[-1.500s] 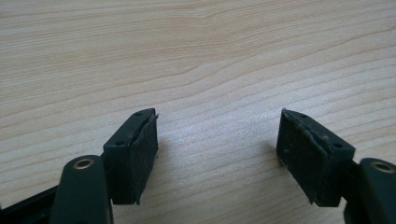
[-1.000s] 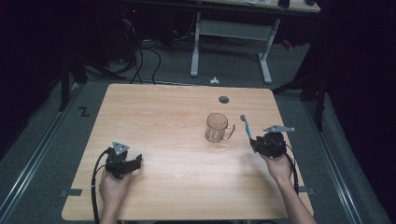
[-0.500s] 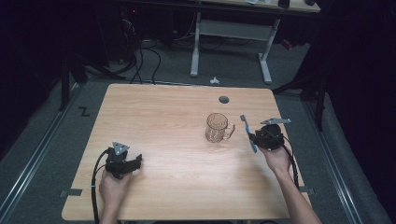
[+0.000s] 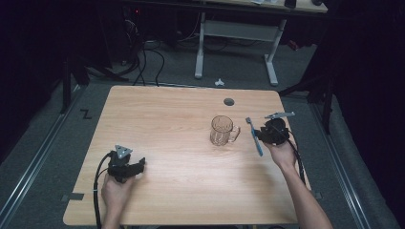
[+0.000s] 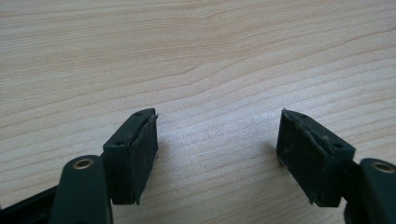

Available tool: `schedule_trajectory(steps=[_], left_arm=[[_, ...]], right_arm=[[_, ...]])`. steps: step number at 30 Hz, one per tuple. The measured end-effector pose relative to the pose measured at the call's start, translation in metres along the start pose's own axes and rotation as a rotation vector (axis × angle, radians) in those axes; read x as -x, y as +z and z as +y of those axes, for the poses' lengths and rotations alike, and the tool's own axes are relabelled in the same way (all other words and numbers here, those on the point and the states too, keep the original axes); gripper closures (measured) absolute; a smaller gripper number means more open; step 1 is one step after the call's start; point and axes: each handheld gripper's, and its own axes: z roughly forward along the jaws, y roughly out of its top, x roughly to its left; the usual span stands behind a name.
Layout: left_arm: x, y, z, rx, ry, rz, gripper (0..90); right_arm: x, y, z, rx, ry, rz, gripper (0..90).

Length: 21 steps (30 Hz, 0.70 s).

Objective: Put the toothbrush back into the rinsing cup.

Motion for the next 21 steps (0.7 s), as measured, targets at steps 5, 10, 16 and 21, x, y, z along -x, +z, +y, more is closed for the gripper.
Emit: schedule_trajectory(steps=[5,10,16,21], left_arm=[[0.0,0.0,0.0,-0.001,0.0,-0.002,29.6],[0.0,0.0,0.0,-0.001,-0.001,-0.001,29.6],[0.0,0.0,0.0,-0.001,-0.001,-0.001,29.6],[0.0,0.0,0.0,-0.001,-0.001,-0.002,29.6]], right_arm=[[0.003,0.006,0.008,-0.037,-0.002,-0.006,63.2],[0.007,0.015,0.018,-0.08,-0.002,-0.006,63.3],[0.011,0.025,0.028,-0.117,0.014,0.007,63.3],[0.012,0.035,0.034,-0.167,0.022,-0.004,63.3]])
